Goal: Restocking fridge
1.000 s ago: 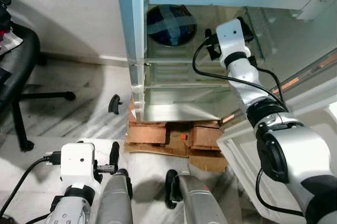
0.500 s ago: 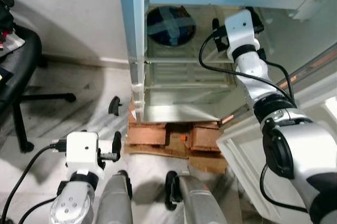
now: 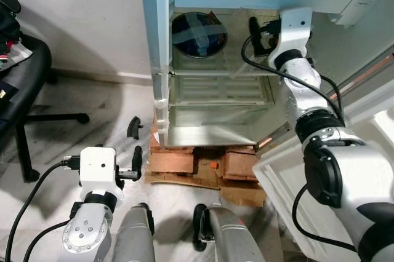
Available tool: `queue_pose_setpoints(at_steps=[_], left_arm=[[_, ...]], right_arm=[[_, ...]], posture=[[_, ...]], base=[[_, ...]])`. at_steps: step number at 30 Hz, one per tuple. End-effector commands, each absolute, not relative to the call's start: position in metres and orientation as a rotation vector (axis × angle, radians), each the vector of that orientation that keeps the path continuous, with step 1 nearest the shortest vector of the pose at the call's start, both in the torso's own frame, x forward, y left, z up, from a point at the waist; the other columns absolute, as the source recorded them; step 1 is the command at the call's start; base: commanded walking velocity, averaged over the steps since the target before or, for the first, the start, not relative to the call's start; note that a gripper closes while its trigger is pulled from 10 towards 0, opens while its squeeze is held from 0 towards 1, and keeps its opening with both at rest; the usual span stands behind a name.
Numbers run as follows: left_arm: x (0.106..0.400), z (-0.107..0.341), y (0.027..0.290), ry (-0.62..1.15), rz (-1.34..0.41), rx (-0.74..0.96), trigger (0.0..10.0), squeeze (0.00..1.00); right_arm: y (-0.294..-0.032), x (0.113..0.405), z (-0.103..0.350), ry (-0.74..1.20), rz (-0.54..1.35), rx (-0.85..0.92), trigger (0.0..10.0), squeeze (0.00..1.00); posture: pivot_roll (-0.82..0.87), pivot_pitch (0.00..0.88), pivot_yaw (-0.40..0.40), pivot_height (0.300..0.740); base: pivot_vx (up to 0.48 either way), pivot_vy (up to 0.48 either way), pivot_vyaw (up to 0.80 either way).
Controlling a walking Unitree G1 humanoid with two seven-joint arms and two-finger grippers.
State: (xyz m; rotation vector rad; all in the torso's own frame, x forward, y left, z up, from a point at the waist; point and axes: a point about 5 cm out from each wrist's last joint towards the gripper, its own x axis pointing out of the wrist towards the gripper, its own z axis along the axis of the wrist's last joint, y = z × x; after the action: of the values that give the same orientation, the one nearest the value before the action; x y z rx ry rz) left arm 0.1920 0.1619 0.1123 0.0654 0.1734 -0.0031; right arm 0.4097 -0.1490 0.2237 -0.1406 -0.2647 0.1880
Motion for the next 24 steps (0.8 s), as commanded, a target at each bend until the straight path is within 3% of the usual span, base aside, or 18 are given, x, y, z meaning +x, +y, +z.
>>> queue_pose_setpoints(at_steps=[1, 4, 14, 24], left_arm=[[0.191, 0.108, 0.162, 0.183, 0.006, 0.064, 10.0, 0.0], [0.192, 0.109, 0.161, 0.173, 0.011, 0.058, 10.0, 0.0], [0.203, 0.108, 0.158, 0.142, -0.005, 0.046, 10.0, 0.0], [0.212, 0.105, 0.159, 0.127, -0.008, 0.051, 10.0, 0.0]], right_arm=[[-0.147, 0.405, 0.209, -0.229, 0.265, -0.109, 10.0, 1.0], [-0.146, 0.396, 0.191, -0.218, 0.321, -0.121, 10.0, 1.0], [-0.17, 0.372, 0.17, -0.233, 0.213, -0.024, 10.0, 0.99], [-0.157, 0.34, 0.14, -0.143, 0.281, -0.002, 10.0, 0.99]], posture=[[0.26, 0.157, -0.109, 0.74], [0.25, 0.151, -0.113, 0.74], [0.22, 0.11, -0.092, 0.74], [0.2, 0.067, -0.089, 0.74]], base=[[0.0, 0.0, 0.0], [0.0, 0.0, 0.0], [0.0, 0.0, 0.0], [0.0, 0.0, 0.0]])
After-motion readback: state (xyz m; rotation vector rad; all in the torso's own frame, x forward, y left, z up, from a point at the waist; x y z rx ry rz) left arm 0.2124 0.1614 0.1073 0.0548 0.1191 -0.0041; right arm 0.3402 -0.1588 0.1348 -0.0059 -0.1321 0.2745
